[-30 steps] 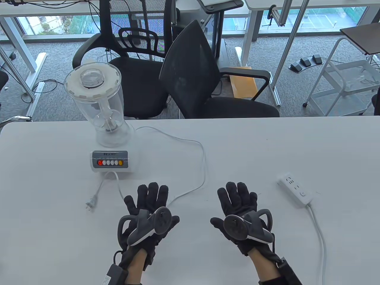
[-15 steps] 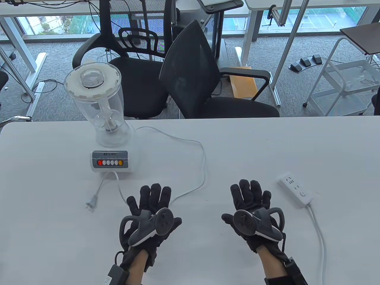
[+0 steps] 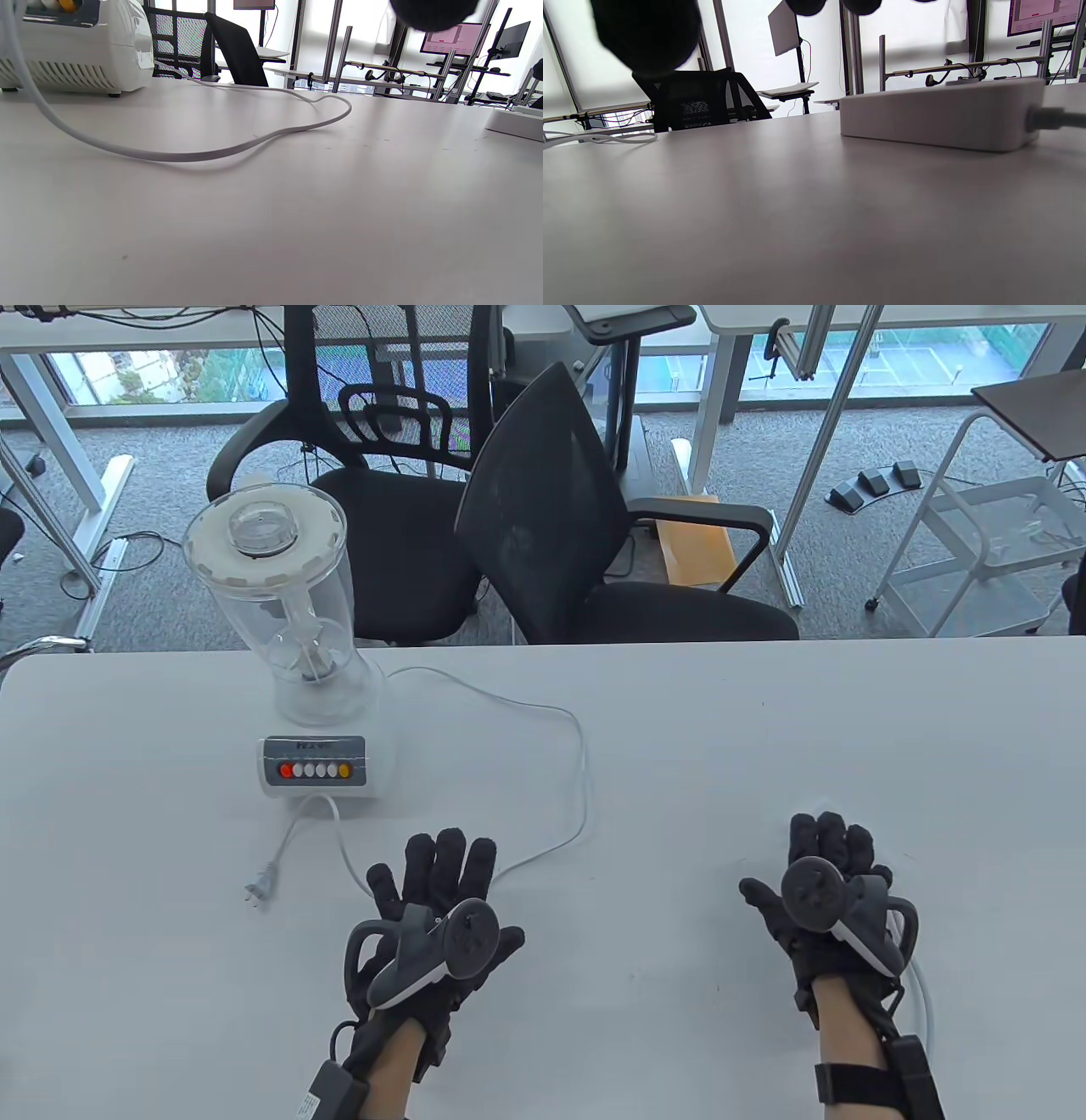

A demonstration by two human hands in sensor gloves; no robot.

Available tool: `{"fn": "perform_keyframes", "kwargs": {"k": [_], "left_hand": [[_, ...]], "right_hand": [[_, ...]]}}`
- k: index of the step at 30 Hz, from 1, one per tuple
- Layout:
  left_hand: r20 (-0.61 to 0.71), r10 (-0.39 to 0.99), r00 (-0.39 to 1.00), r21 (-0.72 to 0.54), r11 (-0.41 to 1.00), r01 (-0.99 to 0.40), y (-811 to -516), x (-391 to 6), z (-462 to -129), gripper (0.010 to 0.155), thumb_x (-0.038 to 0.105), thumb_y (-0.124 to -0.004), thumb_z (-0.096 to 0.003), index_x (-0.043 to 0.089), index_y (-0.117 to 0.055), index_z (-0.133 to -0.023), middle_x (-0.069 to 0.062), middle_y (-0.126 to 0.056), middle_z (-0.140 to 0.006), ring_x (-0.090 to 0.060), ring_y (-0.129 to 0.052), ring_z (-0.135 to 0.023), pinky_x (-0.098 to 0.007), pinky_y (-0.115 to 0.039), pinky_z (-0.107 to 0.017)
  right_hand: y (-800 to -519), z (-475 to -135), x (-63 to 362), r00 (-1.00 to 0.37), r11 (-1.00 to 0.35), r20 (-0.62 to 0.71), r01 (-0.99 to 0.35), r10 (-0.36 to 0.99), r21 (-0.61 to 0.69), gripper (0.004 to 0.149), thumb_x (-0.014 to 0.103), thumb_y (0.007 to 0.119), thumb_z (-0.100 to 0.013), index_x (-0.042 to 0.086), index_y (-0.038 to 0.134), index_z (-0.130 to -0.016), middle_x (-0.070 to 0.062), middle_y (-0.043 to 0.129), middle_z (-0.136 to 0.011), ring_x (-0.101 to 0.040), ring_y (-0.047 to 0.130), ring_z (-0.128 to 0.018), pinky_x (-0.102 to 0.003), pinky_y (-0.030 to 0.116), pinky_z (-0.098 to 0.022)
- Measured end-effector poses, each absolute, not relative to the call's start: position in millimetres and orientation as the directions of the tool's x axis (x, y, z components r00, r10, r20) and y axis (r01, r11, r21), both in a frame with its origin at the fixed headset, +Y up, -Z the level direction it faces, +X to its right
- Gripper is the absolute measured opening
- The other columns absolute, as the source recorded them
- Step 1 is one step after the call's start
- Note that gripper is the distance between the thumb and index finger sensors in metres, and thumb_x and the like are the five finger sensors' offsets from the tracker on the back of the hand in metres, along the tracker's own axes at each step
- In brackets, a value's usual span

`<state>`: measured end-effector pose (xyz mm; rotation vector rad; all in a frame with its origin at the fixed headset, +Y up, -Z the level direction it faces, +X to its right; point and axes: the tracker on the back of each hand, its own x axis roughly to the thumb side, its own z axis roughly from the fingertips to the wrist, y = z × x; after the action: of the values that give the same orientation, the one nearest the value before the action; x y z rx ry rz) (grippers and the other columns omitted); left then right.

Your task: Plug the blender into the power strip

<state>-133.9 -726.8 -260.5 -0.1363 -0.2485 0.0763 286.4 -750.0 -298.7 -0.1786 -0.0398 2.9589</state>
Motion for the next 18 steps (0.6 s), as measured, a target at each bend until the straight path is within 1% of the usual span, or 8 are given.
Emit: {"fn": "perform_keyframes", "kwargs": {"k": [3, 7, 13, 14, 15, 17, 18], "left_hand": [[0.249, 0.091, 0.964, -0.147, 0.988, -0.055, -727, -131, -260, 0.098, 0.069, -0.059, -0.0464, 0.028, 0.003, -0.109, -0.018, -0.006, -0.124, -0.053, -0.012, -0.116, -0.084, -0.019, -0.070], [0.260, 0.086, 0.962, -0.147, 0.988, -0.048, -727, -129, -260, 0.097, 0.069, -0.059, -0.0465, 0.028, 0.003, -0.109, -0.017, -0.006, -0.124, -0.053, -0.012, -0.116, -0.084, -0.019, -0.070], [0.261, 0.091, 0.961, -0.138, 0.989, -0.056, -726, -129, -260, 0.097, 0.069, -0.060, -0.0464, 0.028, 0.002, -0.110, -0.018, -0.006, -0.124, -0.053, -0.012, -0.116, -0.084, -0.019, -0.070], [0.261, 0.091, 0.961, -0.137, 0.989, -0.056, -726, -129, -260, 0.097, 0.069, -0.059, -0.0464, 0.028, 0.002, -0.110, -0.018, -0.006, -0.124, -0.053, -0.012, -0.116, -0.084, -0.019, -0.070], [0.262, 0.091, 0.961, -0.136, 0.989, -0.056, -726, -129, -260, 0.097, 0.069, -0.059, -0.0464, 0.028, 0.002, -0.110, -0.017, -0.006, -0.124, -0.053, -0.012, -0.116, -0.084, -0.019, -0.070], [0.263, 0.090, 0.961, -0.138, 0.989, -0.055, -726, -129, -260, 0.097, 0.069, -0.059, -0.0465, 0.028, 0.002, -0.110, -0.018, -0.006, -0.124, -0.053, -0.013, -0.116, -0.084, -0.019, -0.070], [0.263, 0.090, 0.961, -0.138, 0.989, -0.055, -726, -129, -259, 0.097, 0.069, -0.060, -0.0464, 0.028, 0.002, -0.110, -0.018, -0.007, -0.124, -0.053, -0.013, -0.116, -0.084, -0.019, -0.070]], "right_hand": [[-751, -303, 307, -0.959, -0.981, -0.211, -0.185, 0.191, -0.048, 0.101, 0.055, 0.076, -0.047, -0.003, 0.026, -0.114, -0.037, 0.022, -0.113, -0.069, 0.022, -0.097, -0.085, 0.038, -0.057], [-752, -310, 326, -0.931, -0.970, -0.273, -0.242, 0.242, -0.032, 0.100, 0.051, 0.079, -0.046, -0.006, 0.030, -0.113, -0.037, 0.030, -0.113, -0.067, 0.029, -0.098, -0.083, 0.041, -0.058], [-758, -317, 336, -0.920, -0.966, -0.307, -0.258, 0.243, 0.007, 0.091, 0.043, 0.082, -0.047, -0.007, 0.042, -0.112, -0.037, 0.045, -0.111, -0.064, 0.048, -0.097, -0.079, 0.049, -0.058], [-760, -317, 336, -0.919, -0.968, -0.315, -0.251, 0.237, 0.004, 0.089, 0.041, 0.082, -0.047, -0.006, 0.043, -0.112, -0.037, 0.045, -0.111, -0.064, 0.048, -0.097, -0.079, 0.050, -0.058], [-760, -318, 336, -0.921, -0.973, -0.321, -0.229, 0.221, -0.012, 0.087, 0.040, 0.083, -0.047, -0.005, 0.045, -0.111, -0.036, 0.047, -0.111, -0.063, 0.050, -0.096, -0.078, 0.051, -0.059], [-761, -319, 340, -0.923, -0.980, -0.331, -0.200, 0.193, -0.014, 0.084, 0.041, 0.082, -0.047, -0.001, 0.049, -0.112, -0.032, 0.051, -0.111, -0.059, 0.054, -0.096, -0.077, 0.051, -0.059], [-763, -319, 343, -0.920, -0.978, -0.336, -0.210, 0.203, -0.016, 0.083, 0.040, 0.082, -0.047, 0.000, 0.049, -0.112, -0.032, 0.051, -0.111, -0.058, 0.055, -0.096, -0.077, 0.050, -0.059]]}}
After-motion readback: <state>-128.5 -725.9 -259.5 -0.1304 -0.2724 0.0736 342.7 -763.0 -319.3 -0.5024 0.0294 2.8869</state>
